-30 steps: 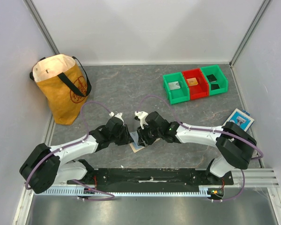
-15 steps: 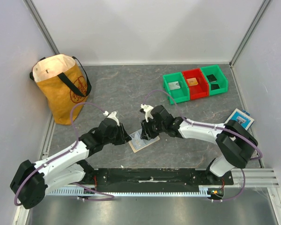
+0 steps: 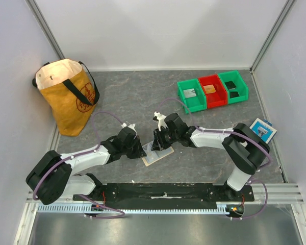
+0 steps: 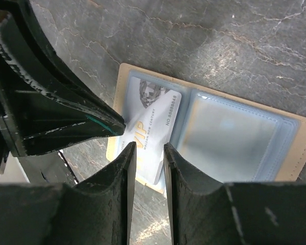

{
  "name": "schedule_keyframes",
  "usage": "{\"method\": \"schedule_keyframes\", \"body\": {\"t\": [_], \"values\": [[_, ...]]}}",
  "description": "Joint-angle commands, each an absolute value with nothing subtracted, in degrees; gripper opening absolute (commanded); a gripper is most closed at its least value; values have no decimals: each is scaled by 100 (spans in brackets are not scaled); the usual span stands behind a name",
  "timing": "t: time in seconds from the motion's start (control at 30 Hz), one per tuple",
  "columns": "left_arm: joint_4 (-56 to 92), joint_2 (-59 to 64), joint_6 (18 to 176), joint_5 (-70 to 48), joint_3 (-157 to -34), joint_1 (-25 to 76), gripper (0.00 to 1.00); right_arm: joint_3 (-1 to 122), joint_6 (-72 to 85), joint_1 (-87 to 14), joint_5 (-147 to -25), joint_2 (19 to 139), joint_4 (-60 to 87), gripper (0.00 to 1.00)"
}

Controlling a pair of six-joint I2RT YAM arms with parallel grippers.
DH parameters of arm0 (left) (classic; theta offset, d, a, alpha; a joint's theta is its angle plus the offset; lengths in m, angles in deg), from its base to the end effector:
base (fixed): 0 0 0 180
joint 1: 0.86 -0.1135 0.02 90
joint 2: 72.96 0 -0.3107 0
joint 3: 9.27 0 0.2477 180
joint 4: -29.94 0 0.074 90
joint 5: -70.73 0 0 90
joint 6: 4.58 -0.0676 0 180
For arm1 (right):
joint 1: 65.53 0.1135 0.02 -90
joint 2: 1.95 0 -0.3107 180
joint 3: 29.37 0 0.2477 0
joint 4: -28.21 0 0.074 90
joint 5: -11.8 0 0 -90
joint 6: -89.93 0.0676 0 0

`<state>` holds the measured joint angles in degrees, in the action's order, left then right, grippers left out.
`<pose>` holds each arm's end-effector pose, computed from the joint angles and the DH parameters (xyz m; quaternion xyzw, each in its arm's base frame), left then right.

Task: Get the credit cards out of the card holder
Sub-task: Remove the credit card from the card holder.

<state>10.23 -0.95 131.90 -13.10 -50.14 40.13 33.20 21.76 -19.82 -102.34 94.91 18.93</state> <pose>0.1652 -0.1532 0.1714 -0.0270 0.9406 -0.2679 0.2067 0.2316 0.2770 0.1889 -0.2666 0.8622 0.3740 0.2136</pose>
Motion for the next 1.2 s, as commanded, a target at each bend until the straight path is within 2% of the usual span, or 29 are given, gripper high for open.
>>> {"method": "schedule_keyframes", "body": {"t": [0.0, 0.3, 0.47, 0.8, 1.17], "values": [[1381, -115, 13411, -1286, -4843, 3974, 9, 3211, 2313, -2106, -10474, 9692, 2333, 34], [1434, -132, 13543, -1198, -4552, 3825, 3, 2894, 2454, -2255, -10579, 9913, 2614, 33], [1469, -124, 13534, -1145, -4508, 3763, 2, 2745, 2603, -2361, -10974, 9992, 3009, 26], [1486, -124, 13517, -1101, -4499, 3737, 2, 2560, 3192, -2528, -11581, 10238, 3967, 24], [1478, -141, 13490, -1092, -4491, 3746, 2, 2674, 3623, -2651, -11678, 10492, 4434, 23]]}}
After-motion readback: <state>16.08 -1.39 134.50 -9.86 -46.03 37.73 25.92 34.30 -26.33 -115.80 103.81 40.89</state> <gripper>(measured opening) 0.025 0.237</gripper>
